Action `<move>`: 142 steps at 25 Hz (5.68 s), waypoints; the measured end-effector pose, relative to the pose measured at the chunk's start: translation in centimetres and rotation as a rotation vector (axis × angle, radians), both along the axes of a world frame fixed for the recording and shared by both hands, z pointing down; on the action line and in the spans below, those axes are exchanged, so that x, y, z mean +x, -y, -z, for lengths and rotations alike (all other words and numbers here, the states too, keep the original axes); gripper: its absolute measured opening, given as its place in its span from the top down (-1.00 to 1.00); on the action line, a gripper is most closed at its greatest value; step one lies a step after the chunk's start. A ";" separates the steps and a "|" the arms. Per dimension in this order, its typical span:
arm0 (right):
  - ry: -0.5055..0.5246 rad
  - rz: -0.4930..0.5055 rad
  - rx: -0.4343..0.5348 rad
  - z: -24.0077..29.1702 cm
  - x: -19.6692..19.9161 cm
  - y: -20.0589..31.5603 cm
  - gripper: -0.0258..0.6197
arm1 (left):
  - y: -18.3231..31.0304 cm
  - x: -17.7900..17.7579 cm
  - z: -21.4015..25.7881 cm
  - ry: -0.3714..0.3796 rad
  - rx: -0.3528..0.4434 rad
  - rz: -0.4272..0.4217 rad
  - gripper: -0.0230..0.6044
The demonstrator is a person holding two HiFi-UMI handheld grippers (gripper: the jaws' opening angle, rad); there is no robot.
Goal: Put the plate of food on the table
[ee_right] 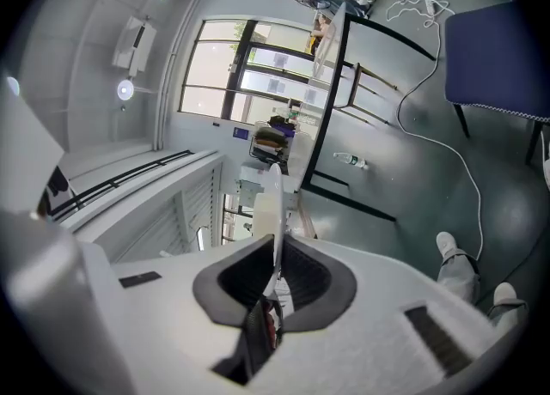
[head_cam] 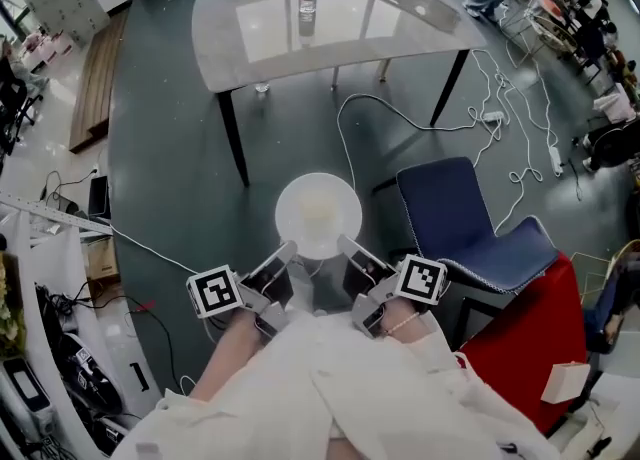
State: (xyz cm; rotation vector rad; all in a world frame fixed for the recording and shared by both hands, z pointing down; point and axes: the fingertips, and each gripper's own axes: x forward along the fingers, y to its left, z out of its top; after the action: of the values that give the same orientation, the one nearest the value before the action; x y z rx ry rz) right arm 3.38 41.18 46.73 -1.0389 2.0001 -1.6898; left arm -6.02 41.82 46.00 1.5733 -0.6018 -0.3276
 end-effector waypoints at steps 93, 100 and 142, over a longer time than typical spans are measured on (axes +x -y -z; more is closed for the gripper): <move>0.027 0.109 -0.041 1.0 4.9 66.6 0.88 | 65.2 5.4 1.6 0.011 -0.004 0.053 0.85; 0.038 0.059 -0.061 1.2 5.1 66.6 0.88 | 65.8 5.8 2.3 0.037 0.012 0.001 0.85; -0.279 0.229 -0.186 -8.6 1.6 65.0 0.61 | 65.3 3.8 -7.3 0.153 -0.168 -0.094 0.85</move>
State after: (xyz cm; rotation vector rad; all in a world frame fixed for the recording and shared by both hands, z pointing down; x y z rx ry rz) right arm 4.99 -23.86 55.30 -1.2040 2.2419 -1.9742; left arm -2.26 -23.45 53.33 1.4672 -0.6541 -0.0835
